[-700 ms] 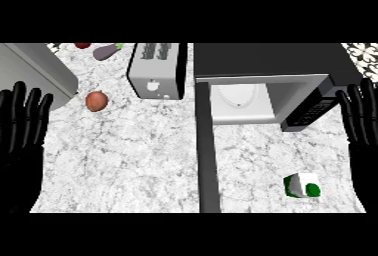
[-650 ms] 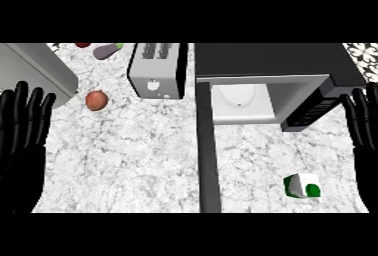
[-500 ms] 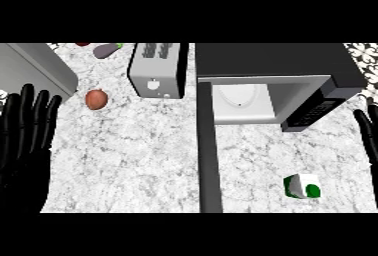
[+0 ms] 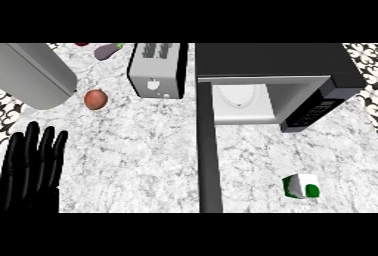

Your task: Pick up the milk, place it into the microwave and close the microwave

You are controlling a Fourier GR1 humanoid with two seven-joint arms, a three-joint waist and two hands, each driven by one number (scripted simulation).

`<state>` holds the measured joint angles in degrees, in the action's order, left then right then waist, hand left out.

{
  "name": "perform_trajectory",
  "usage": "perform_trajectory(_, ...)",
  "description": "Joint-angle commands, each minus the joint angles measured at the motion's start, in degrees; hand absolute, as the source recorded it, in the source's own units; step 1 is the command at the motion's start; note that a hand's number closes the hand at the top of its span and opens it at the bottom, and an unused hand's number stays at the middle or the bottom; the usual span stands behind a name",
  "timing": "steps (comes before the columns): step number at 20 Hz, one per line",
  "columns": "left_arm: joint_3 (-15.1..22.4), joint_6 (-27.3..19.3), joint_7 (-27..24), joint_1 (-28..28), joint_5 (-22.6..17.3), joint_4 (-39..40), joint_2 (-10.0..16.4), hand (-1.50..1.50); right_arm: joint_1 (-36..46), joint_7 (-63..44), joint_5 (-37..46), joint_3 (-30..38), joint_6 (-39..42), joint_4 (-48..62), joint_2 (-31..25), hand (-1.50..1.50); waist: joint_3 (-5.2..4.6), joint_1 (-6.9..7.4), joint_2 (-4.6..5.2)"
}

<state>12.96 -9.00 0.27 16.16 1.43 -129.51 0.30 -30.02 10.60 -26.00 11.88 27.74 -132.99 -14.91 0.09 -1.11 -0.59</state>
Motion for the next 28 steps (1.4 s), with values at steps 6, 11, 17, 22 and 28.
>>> perform_trajectory(6,5.86,2.29,-7.09,17.06,-1.68,-6.57,1.63,-1.5,-14.59,12.28,2.97,8.34,14.51,0.84,5.87,-1.5,-0.07,0.58,0.17)
perform_trajectory(11,6.95,6.18,-16.75,29.85,-3.99,-9.61,4.22,-1.5,-13.91,14.51,10.44,8.06,14.67,1.82,10.61,-1.5,-0.09,1.39,0.03)
perform_trajectory(17,4.19,9.13,-24.1,34.54,-7.36,-7.85,6.53,-1.5,-7.0,14.22,14.32,8.09,13.33,6.14,10.48,-1.5,-0.1,1.82,0.31)
perform_trajectory(22,4.89,11.03,-28.82,41.62,-7.63,-8.86,7.08,-1.5,-4.13,16.67,24.04,4.94,10.17,10.45,14.66,-1.5,-0.07,2.18,0.24)
perform_trajectory(28,-0.21,14.66,-33.91,42.84,-11.59,-4.78,8.71,-1.5,-0.37,19.13,27.31,5.37,10.01,15.64,12.19,-1.5,-0.09,1.7,0.35)
